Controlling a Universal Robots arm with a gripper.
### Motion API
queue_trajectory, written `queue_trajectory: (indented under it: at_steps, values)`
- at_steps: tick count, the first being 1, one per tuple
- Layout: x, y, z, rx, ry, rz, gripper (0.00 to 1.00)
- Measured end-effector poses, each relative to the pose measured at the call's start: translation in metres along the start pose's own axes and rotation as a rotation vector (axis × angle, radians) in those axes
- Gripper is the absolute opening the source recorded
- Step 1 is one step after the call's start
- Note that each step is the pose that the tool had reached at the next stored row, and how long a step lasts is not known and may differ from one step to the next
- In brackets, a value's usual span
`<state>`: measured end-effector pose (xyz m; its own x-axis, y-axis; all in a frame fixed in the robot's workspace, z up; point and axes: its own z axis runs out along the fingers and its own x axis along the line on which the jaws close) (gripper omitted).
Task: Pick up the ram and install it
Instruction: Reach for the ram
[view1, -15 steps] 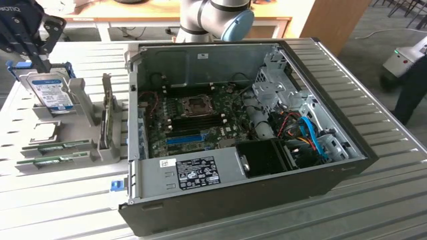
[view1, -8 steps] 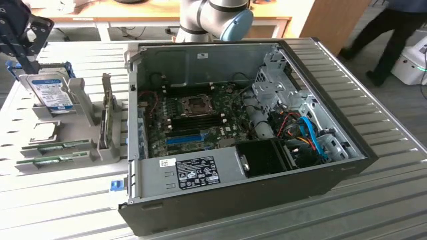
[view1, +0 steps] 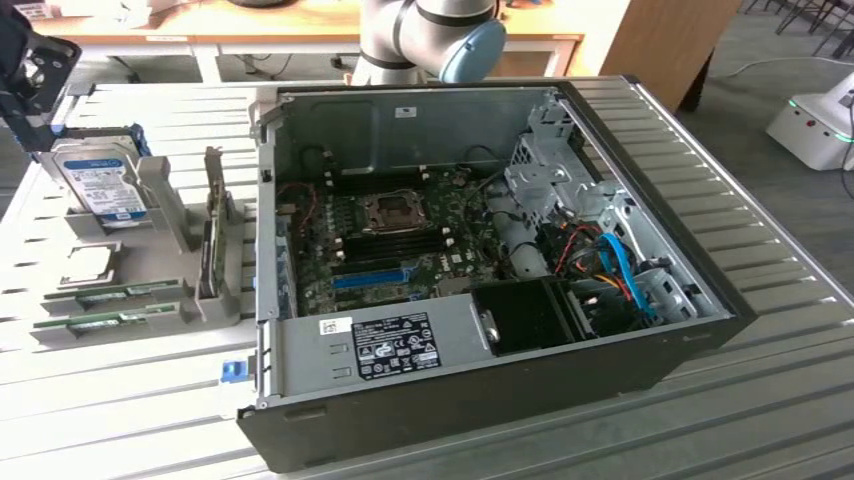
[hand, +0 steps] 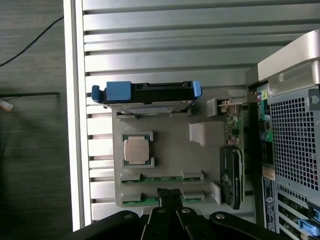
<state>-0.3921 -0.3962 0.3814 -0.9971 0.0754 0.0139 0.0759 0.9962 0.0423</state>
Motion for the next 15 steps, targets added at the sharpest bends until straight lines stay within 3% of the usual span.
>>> queue_trajectory:
  at_steps: [2,15]
  values:
    - [0.003,-0.0003,0.0004,0.0002,0.0025,0.0,0.11]
    - [0.0033,-0.0052,0.0003,0.0003,0.0029,0.0,0.11]
